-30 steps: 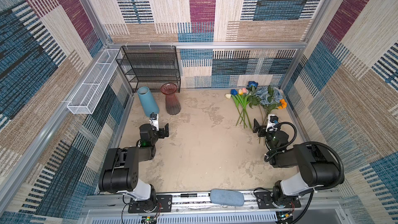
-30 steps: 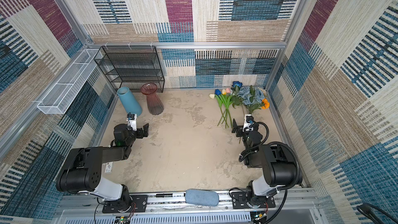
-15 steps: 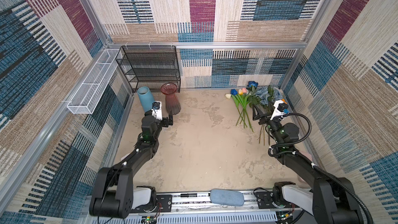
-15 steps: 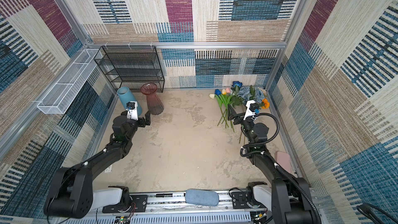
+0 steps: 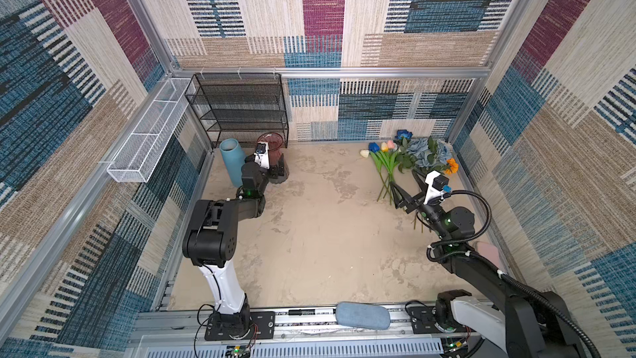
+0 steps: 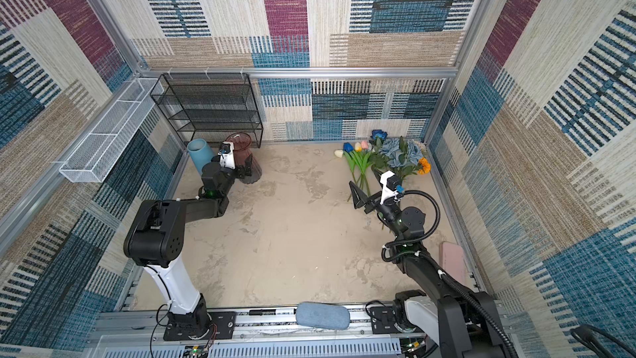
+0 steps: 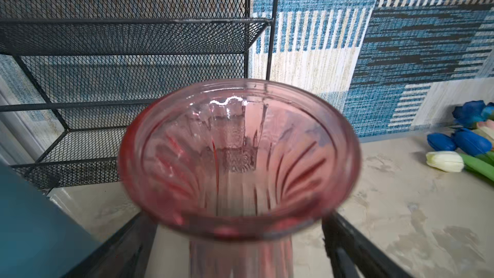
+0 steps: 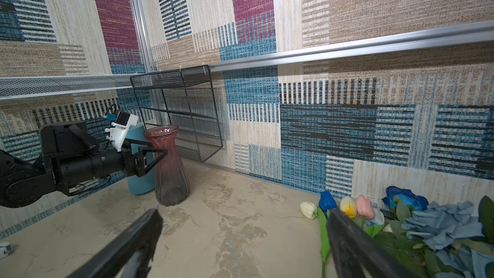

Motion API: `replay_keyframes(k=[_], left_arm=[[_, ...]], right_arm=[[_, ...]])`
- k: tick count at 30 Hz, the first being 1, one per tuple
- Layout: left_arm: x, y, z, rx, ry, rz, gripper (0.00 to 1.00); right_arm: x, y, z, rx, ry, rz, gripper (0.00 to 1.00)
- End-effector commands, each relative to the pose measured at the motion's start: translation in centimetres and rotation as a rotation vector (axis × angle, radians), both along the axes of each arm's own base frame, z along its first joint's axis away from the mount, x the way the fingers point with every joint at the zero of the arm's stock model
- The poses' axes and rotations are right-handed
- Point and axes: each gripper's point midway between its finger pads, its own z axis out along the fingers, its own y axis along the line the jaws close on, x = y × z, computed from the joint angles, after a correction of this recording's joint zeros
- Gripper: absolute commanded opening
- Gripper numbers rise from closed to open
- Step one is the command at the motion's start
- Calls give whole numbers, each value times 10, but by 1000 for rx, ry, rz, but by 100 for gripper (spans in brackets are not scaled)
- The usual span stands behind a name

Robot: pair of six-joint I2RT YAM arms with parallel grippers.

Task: Arrange the flowers into the vase
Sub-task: 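Grasp the pink glass vase rim with left gripper while right reaches toward tulips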

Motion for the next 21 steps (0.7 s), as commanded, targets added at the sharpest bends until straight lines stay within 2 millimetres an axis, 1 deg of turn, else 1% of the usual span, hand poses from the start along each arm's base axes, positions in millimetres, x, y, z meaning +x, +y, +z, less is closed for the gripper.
replay_keyframes(k=[1, 5, 11, 13, 16, 21], left_arm=[[14, -2, 23, 15, -114, 7, 99], [30, 0, 21, 33, -139, 28, 99], [47, -4, 18, 47, -146, 18, 99], [50, -4, 16, 43, -145, 16, 96], [54, -6, 14, 49, -145, 11, 85], [54, -7, 12, 62, -141, 1, 79]], right_arm=[[-9, 3, 16, -10, -80, 19, 100], [-13, 5, 21, -15, -102, 34, 100], [-17, 2, 20, -3, -103, 19, 100], [-18, 1, 21, -2, -110, 16, 100], [-19, 0, 23, -1, -113, 12, 100], [-19, -1, 26, 1, -120, 3, 100]])
